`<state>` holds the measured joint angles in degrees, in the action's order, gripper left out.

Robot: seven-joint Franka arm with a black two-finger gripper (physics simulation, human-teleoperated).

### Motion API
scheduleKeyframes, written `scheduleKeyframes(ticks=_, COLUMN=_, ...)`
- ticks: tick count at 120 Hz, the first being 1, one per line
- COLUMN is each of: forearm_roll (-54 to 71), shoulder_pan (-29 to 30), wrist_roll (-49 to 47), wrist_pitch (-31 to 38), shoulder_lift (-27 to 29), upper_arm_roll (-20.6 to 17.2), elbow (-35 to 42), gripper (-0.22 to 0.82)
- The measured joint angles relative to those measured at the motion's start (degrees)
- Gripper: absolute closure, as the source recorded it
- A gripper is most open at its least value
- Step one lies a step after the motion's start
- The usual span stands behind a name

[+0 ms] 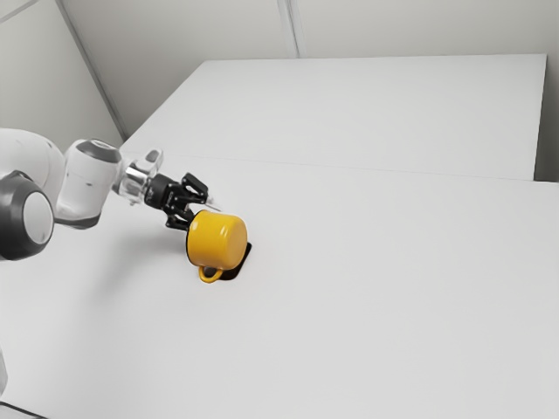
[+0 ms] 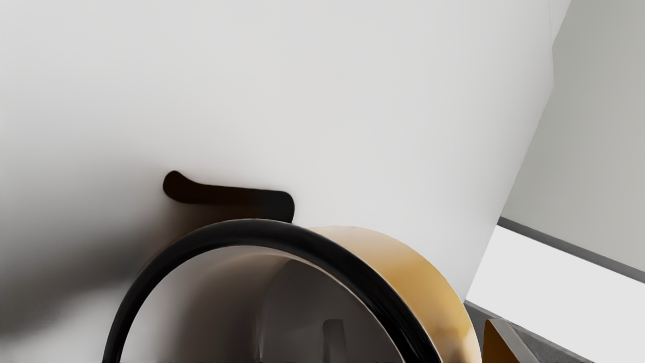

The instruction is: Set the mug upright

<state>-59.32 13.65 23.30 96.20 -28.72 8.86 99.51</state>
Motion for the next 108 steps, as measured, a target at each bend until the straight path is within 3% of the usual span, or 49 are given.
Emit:
scheduleKeyframes(ticks=12, forearm_roll=0.9, shoulder_pan=-0.1, wrist_roll=0.2, wrist_pitch=0.1, shoulder_lift=0.0, upper_arm_roll=0.0, elbow=-0.1, gripper=0.61)
scheduleKeyframes(ticks=29, forearm_roll=1.6, shoulder_pan=-0.5, wrist_roll=0.5, wrist_pitch=0.5, shoulder_lift=0.1, upper_arm_roll=0.0, elbow=-1.0, gripper=0.71)
scheduleKeyframes(ticks=53, forearm_roll=6.4, shoulder_pan=-2.9, wrist_roll=0.1, wrist_pitch=1.1, shoulder_lift=3.2, upper_arm_roll=0.0, elbow=-1.7, gripper=0.74)
scheduleKeyframes(ticks=82, forearm_roll=30.9, shoulder_pan=-7.7, wrist_roll=-1.1, wrist_pitch=6.2, shoulder_lift=12.8, upper_arm_roll=-0.1, elbow=-1.2, gripper=0.75)
scheduleKeyframes(ticks=108, forearm_roll=45.2, shoulder_pan=-9.6, wrist_roll=-3.1, wrist_pitch=19.8, shoulder_lift=24.3, upper_arm_roll=-5.0, elbow=15.8, gripper=0.76)
